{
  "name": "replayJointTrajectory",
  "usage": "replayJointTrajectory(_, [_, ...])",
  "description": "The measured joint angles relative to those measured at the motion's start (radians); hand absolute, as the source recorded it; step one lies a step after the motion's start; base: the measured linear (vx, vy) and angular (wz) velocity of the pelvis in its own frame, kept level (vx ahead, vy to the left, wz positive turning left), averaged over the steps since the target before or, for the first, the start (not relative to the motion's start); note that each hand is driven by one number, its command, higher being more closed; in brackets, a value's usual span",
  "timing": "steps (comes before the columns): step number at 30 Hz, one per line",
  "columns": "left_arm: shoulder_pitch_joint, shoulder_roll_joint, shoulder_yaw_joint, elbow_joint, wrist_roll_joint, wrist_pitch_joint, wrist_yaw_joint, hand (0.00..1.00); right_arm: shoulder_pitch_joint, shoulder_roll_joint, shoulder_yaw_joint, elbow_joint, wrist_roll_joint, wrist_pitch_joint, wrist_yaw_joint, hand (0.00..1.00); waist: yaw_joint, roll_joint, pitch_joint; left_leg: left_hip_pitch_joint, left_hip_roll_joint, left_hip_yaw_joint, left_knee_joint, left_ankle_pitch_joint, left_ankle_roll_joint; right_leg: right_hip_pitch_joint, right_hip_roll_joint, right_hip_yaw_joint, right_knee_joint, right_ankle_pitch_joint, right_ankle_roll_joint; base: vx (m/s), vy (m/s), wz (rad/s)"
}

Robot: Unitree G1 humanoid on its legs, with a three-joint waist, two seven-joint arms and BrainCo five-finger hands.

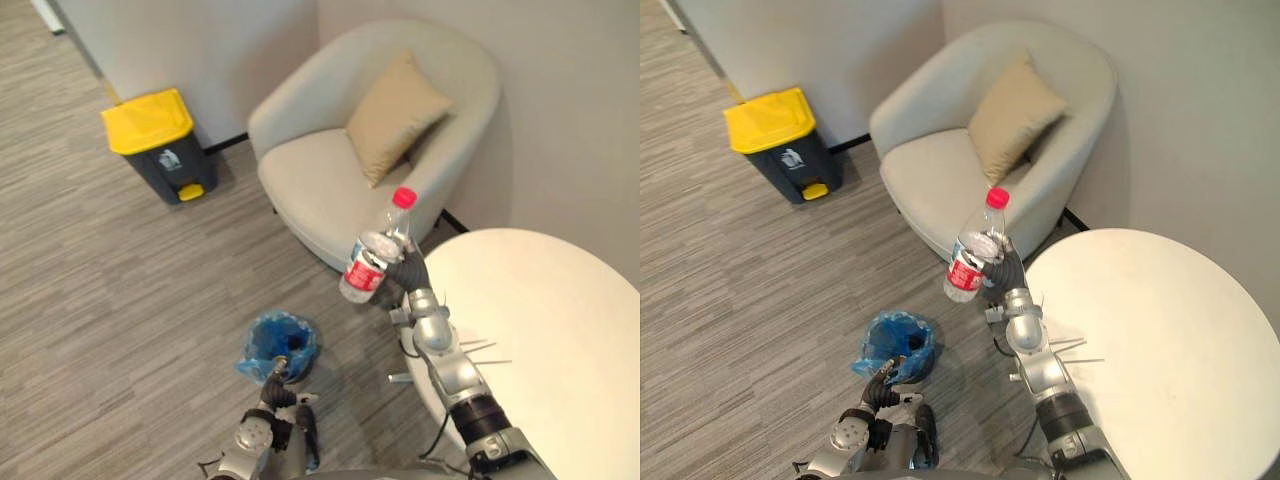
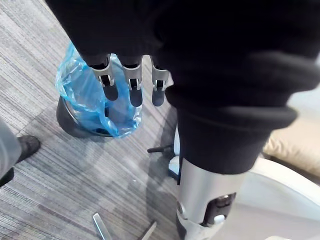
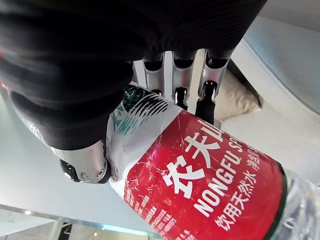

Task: Gather rubbish on tea table into small bin, then transfer packed bag to large trash can.

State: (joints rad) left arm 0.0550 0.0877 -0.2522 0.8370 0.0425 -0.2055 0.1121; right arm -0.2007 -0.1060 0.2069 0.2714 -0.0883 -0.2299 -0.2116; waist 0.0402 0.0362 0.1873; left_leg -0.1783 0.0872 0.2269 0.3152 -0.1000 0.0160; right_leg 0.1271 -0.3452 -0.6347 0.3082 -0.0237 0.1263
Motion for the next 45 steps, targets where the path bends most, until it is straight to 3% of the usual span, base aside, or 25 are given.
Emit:
replayJointTrajectory(1, [0.014,0.006,0.006,0.001,0.001,-0.001,0.000,0.00,0.007,0.001,0.000,0.003,-0.001,0.003,0.001,1.00,0.005,-0.006,0.010,0.010,-0.003,-0.001,0.008,-0.025,-0.007,-0.039,-0.029,0.054,0.095,-0.014,-0.032,-0.09,0.108,0.01])
replayJointTrajectory(2, [0.022,0.016,0.020,-0.003,0.001,-0.002,-0.001,0.00,0.008,0.004,-0.001,0.016,-0.001,0.003,0.001,1.00,0.002,-0.013,0.017,0.015,-0.014,-0.007,0.009,-0.033,0.000,-0.100,-0.046,0.148,0.199,-0.055,-0.097,-0.10,0.083,0.23])
replayJointTrajectory(4, [0.023,0.039,0.045,0.006,0.000,0.000,0.002,0.00,0.017,0.011,0.005,0.023,-0.001,0.010,0.018,1.00,-0.004,-0.021,0.032,0.027,-0.038,-0.056,-0.011,-0.033,0.002,-0.180,0.052,0.355,0.258,-0.193,-0.052,-0.08,0.031,0.50])
replayJointTrajectory(5, [0.026,0.045,0.055,0.014,-0.001,0.000,0.003,0.00,0.019,0.011,0.011,0.023,-0.001,0.010,0.022,1.00,-0.003,-0.012,0.038,0.028,-0.042,-0.067,-0.018,-0.030,0.003,-0.194,0.087,0.389,0.246,-0.215,-0.051,-0.05,-0.030,0.57])
replayJointTrajectory(7, [0.035,0.056,0.077,0.026,-0.010,0.000,0.005,0.00,0.026,0.006,0.029,0.022,-0.001,0.009,0.042,1.00,-0.018,-0.015,0.038,0.031,-0.072,-0.128,-0.061,0.000,0.004,-0.234,0.204,0.497,0.151,-0.243,-0.055,-0.03,-0.071,0.85])
replayJointTrajectory(9, [0.035,0.060,0.086,0.039,-0.013,-0.003,0.005,0.00,0.055,-0.002,0.024,0.020,0.001,0.002,0.043,1.00,-0.039,-0.031,0.039,0.006,-0.113,-0.172,-0.049,0.008,-0.008,-0.233,0.214,0.526,0.100,-0.211,-0.068,-0.03,-0.134,1.37])
replayJointTrajectory(10, [0.040,0.043,0.090,0.040,-0.018,-0.007,0.007,0.00,0.083,-0.022,0.021,0.019,0.000,0.003,0.043,1.00,-0.045,-0.018,0.036,-0.004,-0.119,-0.200,-0.051,0.014,-0.018,-0.237,0.204,0.480,0.104,-0.223,-0.070,0.00,-0.146,1.33])
replayJointTrajectory(11, [0.041,0.038,0.095,0.039,-0.024,-0.010,0.010,0.00,0.093,-0.031,0.019,0.019,0.000,0.004,0.044,1.00,-0.040,-0.020,0.038,-0.010,-0.118,-0.205,-0.062,0.020,-0.020,-0.239,0.203,0.466,0.094,-0.223,-0.070,0.07,-0.117,0.98])
replayJointTrajectory(12, [0.044,0.035,0.105,0.037,-0.034,-0.017,0.020,0.00,0.106,-0.039,0.018,0.019,0.000,0.004,0.050,1.00,-0.025,0.004,0.030,-0.029,-0.108,-0.210,-0.075,0.030,-0.031,-0.236,0.207,0.433,0.072,-0.215,-0.073,0.09,-0.141,0.71])
replayJointTrajectory(13, [0.046,0.036,0.116,0.037,-0.037,-0.018,0.021,0.00,0.117,-0.041,0.018,0.019,0.000,0.004,0.062,1.00,-0.028,0.006,0.030,-0.048,-0.095,-0.210,-0.080,0.049,-0.037,-0.236,0.210,0.396,0.067,-0.203,-0.079,0.06,-0.105,0.70])
replayJointTrajectory(17, [0.048,0.036,0.153,0.037,-0.051,-0.022,0.021,0.00,0.139,-0.040,0.020,0.018,0.000,0.003,0.084,1.00,-0.022,-0.007,0.035,-0.054,-0.082,-0.222,-0.117,0.118,-0.030,-0.217,0.225,0.345,0.036,-0.201,-0.086,0.11,-0.107,0.40])
replayJointTrajectory(21, [0.045,0.036,0.157,0.035,-0.052,-0.021,0.021,0.00,0.138,-0.067,0.037,0.018,-0.006,-0.001,0.086,1.00,-0.023,-0.003,0.043,-0.065,-0.093,-0.218,-0.137,0.138,-0.041,-0.223,0.215,0.326,0.033,-0.204,-0.090,0.09,-0.022,0.24])
replayJointTrajectory(24, [0.022,0.036,0.156,0.027,-0.065,-0.025,0.022,0.00,0.086,-0.102,0.071,0.020,-0.041,-0.004,0.085,1.00,-0.025,0.006,0.093,-0.104,-0.104,-0.217,-0.129,0.148,-0.036,-0.277,0.192,0.311,0.096,-0.232,-0.096,-0.05,-0.008,0.17])
replayJointTrajectory(26, [-0.019,0.043,0.158,0.018,-0.084,-0.025,0.028,0.00,0.008,-0.133,0.101,0.048,-0.063,-0.005,0.082,1.00,-0.024,0.011,0.162,-0.169,-0.098,-0.166,-0.105,0.130,-0.028,-0.354,0.163,0.304,0.182,-0.255,-0.105,-0.20,-0.007,0.19])
replayJointTrajectory(27, [-0.050,0.050,0.164,0.016,-0.096,-0.025,0.039,0.00,-0.047,-0.142,0.118,0.084,-0.082,-0.004,0.079,1.00,-0.027,0.014,0.203,-0.205,-0.059,-0.078,-0.069,0.104,-0.014,-0.397,0.151,0.298,0.225,-0.263,-0.107,-0.19,-0.034,0.25])
replayJointTrajectory(28, [-0.085,0.052,0.171,0.015,-0.122,-0.030,0.058,0.00,-0.108,-0.153,0.140,0.143,-0.102,-0.001,0.069,1.00,-0.025,0.022,0.232,-0.269,-0.030,-0.015,-0.011,0.121,-0.016,-0.465,0.134,0.297,0.297,-0.278,-0.111,-0.16,-0.038,0.24])
replayJointTrajectory(33, [-0.179,0.060,0.208,0.019,-0.190,-0.051,0.118,0.00,-0.301,-0.132,0.194,0.290,-0.222,0.027,-0.013,1.00,0.009,0.025,0.255,-0.507,-0.021,-0.016,0.171,0.090,0.026,-0.691,0.099,0.325,0.465,-0.324,-0.112,-0.13,0.021,0.12])
replayJointTrajectory(35, [-0.222,0.056,0.231,0.015,-0.213,-0.059,0.139,0.00,-0.358,-0.114,0.201,0.293,-0.259,0.042,-0.050,1.00,0.030,0.027,0.263,-0.604,-0.004,-0.021,0.254,0.058,0.026,-0.774,0.096,0.333,0.531,-0.342,-0.116,-0.17,-0.005,0.01])
replayJointTrajectory(41, [-0.335,-0.011,0.325,-0.109,-0.309,-0.085,0.174,0.00,-0.519,-0.077,0.190,0.204,-0.318,0.083,-0.141,1.00,0.030,0.020,0.317,-0.915,0.022,-0.009,0.487,0.006,0.059,-1.055,0.034,0.338,0.790,-0.427,-0.112,-0.19,-0.032,0.31])
replayJointTrajectory(43, [-0.363,-0.009,0.352,-0.149,-0.336,-0.090,0.177,0.00,-0.572,-0.070,0.182,0.201,-0.321,0.099,-0.158,1.00,0.035,0.015,0.337,-0.983,0.049,0.034,0.522,-0.010,0.050,-1.126,0.009,0.340,0.840,-0.440,-0.125,-0.11,-0.050,0.28])
replayJointTrajectory(44, [-0.371,0.004,0.378,-0.173,-0.356,-0.095,0.179,0.00,-0.604,-0.060,0.180,0.197,-0.324,0.115,-0.158,1.00,0.044,0.006,0.344,-1.042,0.085,0.022,0.667,-0.047,0.059,-1.177,-0.005,0.345,0.891,-0.453,-0.140,-0.09,-0.059,0.05])
replayJointTrajectory(45, [-0.378,0.003,0.387,-0.191,-0.377,-0.097,0.179,0.00,-0.630,-0.059,0.178,0.176,-0.323,0.126,-0.161,1.00,0.058,0.007,0.346,-1.087,0.080,-0.002,0.728,-0.075,0.095,-1.232,-0.006,0.365,0.968,-0.468,-0.128,-0.06,-0.032,-0.01])
